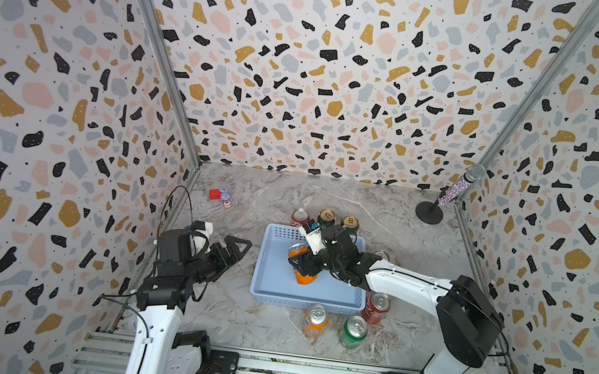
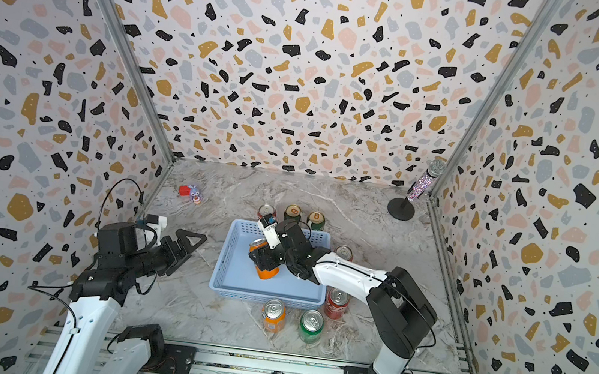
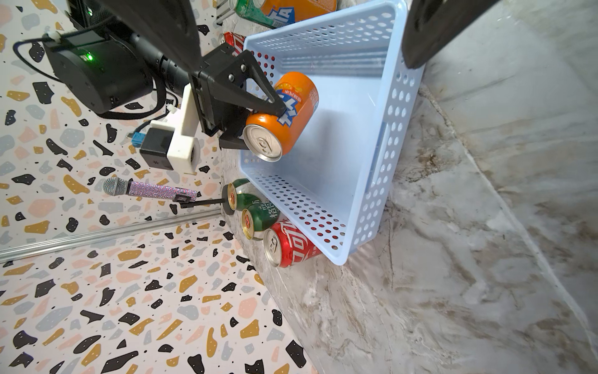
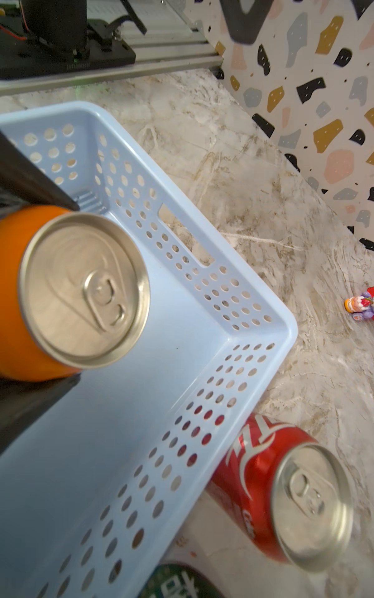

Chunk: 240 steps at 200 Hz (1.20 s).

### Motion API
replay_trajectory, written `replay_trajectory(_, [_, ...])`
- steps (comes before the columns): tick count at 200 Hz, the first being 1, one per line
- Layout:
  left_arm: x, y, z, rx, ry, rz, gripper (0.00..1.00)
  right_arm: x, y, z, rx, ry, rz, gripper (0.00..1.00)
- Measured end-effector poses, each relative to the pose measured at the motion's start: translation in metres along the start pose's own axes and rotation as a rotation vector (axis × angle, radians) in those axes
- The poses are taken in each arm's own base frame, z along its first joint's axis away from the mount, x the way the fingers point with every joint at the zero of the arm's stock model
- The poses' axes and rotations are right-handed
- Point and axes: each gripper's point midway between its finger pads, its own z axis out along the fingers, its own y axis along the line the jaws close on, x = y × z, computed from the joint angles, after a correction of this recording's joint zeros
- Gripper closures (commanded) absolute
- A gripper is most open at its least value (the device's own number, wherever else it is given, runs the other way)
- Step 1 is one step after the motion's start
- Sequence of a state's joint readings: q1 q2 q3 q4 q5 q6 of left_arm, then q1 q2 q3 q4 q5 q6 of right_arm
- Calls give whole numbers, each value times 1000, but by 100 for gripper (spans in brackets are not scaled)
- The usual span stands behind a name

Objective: Take out the drinks from the basket
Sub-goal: Pick up the drink from the basket, then place the drink at the center of the board.

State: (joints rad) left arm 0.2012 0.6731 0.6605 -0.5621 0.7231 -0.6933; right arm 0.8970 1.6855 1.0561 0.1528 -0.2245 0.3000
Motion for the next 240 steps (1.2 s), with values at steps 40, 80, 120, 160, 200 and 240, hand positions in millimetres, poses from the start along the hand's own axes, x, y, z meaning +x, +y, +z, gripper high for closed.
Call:
replay_trajectory(40, [-1,-2,-3,1,-16,13,0,-32,37,-18,-74,-128,-31,100])
replay_trajectory(80, [-3,0,-4,-12,-34,18,0,-53,79,-39,-140,-263,-87,100])
replay_trajectory(120, [-7,1,-7,-30,-68,29,0,-32,126,-47,-193,-318,-150,100])
replay_trajectory(160, [-10,2,-10,-46,-96,35,0,-8,156,-48,-217,-341,-212,100])
replay_trajectory(200, [-12,-4,-18,-36,-139,65,0,-1,181,-46,-213,-412,-279,100])
replay_trajectory(240, [-12,-15,-32,-10,-200,109,0,34,196,-21,-172,-427,-361,100])
